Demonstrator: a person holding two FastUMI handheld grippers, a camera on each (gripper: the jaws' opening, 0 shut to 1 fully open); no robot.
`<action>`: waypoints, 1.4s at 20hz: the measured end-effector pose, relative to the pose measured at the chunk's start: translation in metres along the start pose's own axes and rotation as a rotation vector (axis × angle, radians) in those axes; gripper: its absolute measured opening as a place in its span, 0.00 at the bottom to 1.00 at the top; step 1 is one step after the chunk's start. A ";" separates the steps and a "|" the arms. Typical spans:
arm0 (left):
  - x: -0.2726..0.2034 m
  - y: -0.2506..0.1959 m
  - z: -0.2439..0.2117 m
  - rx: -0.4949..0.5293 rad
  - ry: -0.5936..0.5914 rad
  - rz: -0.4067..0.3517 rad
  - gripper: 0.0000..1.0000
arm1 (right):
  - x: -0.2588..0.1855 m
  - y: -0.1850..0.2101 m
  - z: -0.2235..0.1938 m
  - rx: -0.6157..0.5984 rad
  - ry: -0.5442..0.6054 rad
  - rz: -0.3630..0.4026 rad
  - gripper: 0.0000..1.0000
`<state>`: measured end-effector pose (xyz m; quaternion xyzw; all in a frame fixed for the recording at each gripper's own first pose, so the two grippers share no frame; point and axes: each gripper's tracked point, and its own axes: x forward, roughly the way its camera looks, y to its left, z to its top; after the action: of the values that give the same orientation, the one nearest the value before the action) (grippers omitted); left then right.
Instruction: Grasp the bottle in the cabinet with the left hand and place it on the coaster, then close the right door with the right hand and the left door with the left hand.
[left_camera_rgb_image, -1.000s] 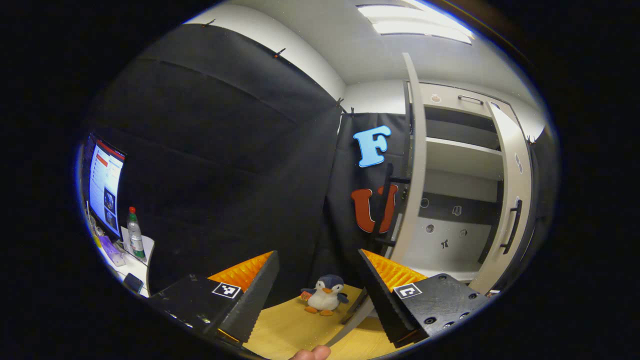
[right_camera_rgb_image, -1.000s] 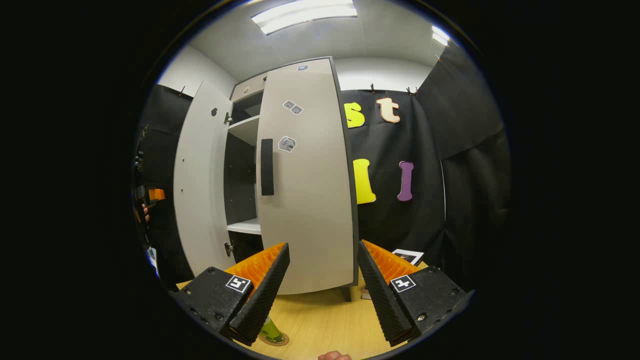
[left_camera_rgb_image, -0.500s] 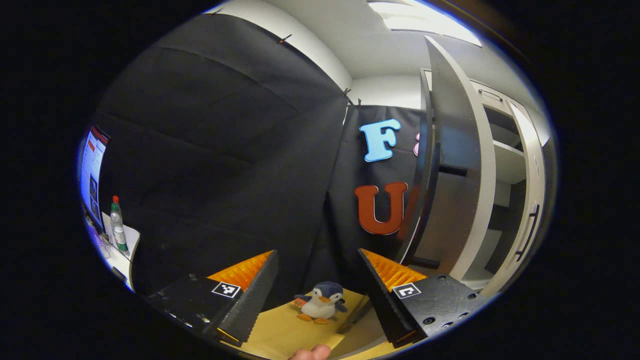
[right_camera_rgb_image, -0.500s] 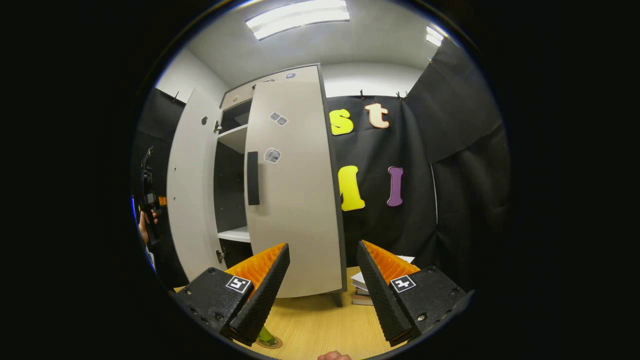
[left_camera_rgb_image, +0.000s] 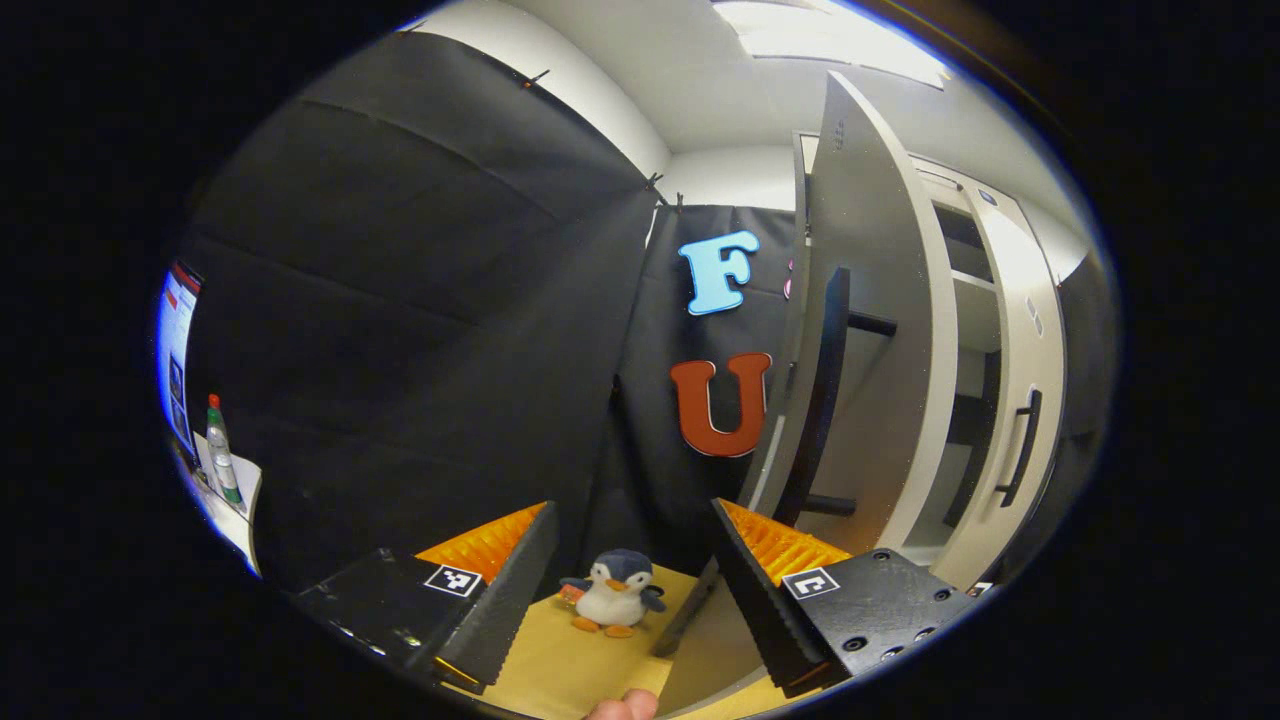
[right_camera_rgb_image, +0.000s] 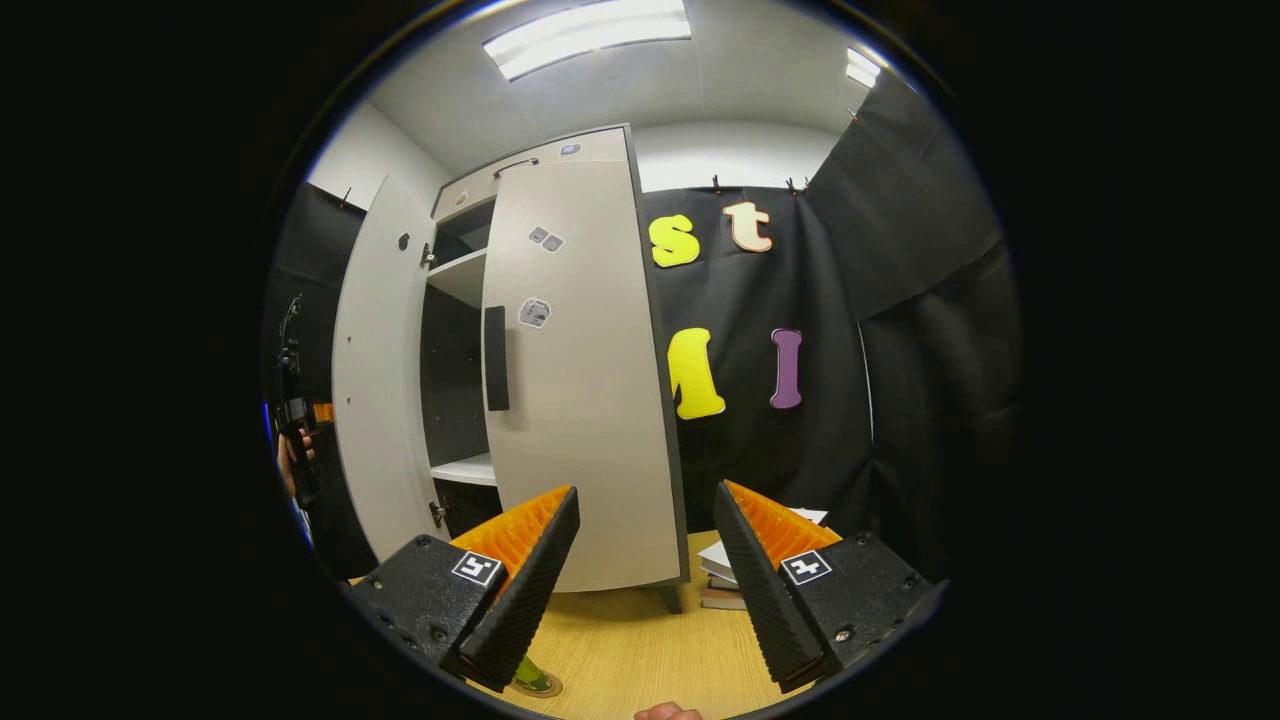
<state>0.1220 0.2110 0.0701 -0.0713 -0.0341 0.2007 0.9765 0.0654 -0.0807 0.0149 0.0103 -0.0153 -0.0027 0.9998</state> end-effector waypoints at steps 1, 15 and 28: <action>-0.001 -0.007 -0.002 -0.010 0.004 -0.014 0.93 | -0.001 -0.001 -0.001 -0.003 0.002 -0.004 0.83; -0.011 -0.129 -0.039 -0.017 0.081 -0.355 0.95 | -0.021 -0.032 -0.003 -0.024 -0.001 -0.106 0.83; -0.104 -0.158 -0.069 0.105 -0.013 -0.338 0.95 | -0.006 0.015 -0.012 0.004 0.042 0.031 0.84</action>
<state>0.0942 0.0175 0.0223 -0.0123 -0.0414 0.0357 0.9984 0.0595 -0.0650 0.0033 0.0123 0.0058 0.0132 0.9998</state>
